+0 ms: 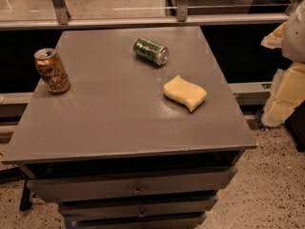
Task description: Place green can upright
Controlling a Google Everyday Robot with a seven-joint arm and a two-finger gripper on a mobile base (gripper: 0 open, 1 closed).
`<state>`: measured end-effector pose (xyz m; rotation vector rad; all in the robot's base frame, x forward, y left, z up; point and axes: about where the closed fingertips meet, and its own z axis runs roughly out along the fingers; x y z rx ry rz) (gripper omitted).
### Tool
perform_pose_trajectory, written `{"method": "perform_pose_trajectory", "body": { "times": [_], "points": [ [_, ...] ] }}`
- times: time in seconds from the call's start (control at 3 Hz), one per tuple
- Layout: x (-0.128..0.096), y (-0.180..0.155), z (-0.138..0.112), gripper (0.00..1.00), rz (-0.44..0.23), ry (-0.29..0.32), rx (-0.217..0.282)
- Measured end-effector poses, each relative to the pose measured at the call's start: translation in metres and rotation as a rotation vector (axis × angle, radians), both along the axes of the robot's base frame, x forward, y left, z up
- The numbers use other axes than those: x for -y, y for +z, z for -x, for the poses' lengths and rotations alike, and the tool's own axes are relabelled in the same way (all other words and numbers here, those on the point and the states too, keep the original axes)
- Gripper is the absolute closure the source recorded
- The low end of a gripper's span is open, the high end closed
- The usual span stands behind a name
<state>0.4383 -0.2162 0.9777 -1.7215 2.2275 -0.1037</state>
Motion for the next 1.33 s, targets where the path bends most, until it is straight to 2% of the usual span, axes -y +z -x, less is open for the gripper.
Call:
{"method": "perform_pose_trajectory", "body": {
  "times": [0.33,0.67,1.33],
  "points": [
    [0.000,0.000,0.000,0.00,0.000,0.000,0.000],
    [-0.004,0.005,-0.010,0.00,-0.009,0.017,0.024],
    [-0.029,-0.015,-0.071,0.00,-0.103,0.057,0.068]
  ]
}}
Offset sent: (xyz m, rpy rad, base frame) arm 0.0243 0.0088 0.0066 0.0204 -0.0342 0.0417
